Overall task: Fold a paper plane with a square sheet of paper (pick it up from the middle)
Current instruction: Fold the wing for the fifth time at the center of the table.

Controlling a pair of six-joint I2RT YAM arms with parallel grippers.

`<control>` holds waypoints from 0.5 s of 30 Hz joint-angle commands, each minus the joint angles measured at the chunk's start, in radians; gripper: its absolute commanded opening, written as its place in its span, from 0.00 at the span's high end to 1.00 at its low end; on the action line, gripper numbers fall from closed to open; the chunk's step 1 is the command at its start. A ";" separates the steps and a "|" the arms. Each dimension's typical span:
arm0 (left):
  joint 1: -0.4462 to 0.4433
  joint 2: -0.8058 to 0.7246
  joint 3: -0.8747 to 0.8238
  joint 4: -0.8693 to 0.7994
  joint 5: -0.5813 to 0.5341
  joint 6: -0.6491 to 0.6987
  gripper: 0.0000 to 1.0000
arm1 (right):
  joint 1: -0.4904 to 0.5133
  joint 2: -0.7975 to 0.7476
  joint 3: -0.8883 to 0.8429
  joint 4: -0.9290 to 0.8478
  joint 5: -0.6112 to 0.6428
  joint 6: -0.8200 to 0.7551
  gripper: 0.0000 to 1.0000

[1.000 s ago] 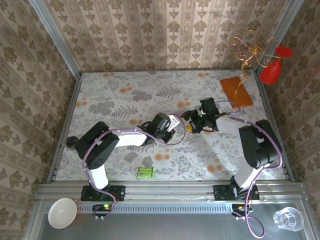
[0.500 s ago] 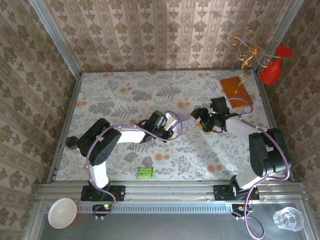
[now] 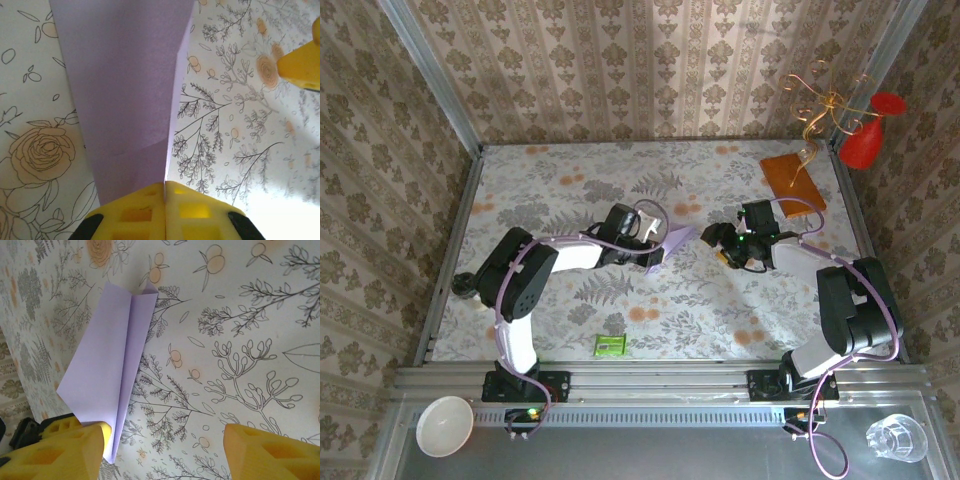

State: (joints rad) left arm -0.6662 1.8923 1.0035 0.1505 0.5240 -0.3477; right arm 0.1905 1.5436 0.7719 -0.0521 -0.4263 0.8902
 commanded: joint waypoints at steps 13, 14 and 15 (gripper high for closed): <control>0.030 0.072 0.123 -0.144 0.214 -0.229 0.93 | 0.093 0.098 0.081 -0.017 -0.043 -0.140 0.35; 0.032 0.076 0.127 -0.147 0.223 -0.240 0.93 | 0.098 0.107 0.089 -0.023 -0.043 -0.147 0.35; 0.036 0.080 0.131 -0.151 0.230 -0.251 0.93 | 0.105 0.119 0.099 -0.030 -0.042 -0.151 0.35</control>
State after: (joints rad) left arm -0.6437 1.9514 1.1023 0.0292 0.6956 -0.5385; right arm 0.2794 1.6344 0.8310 -0.0536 -0.4522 0.7822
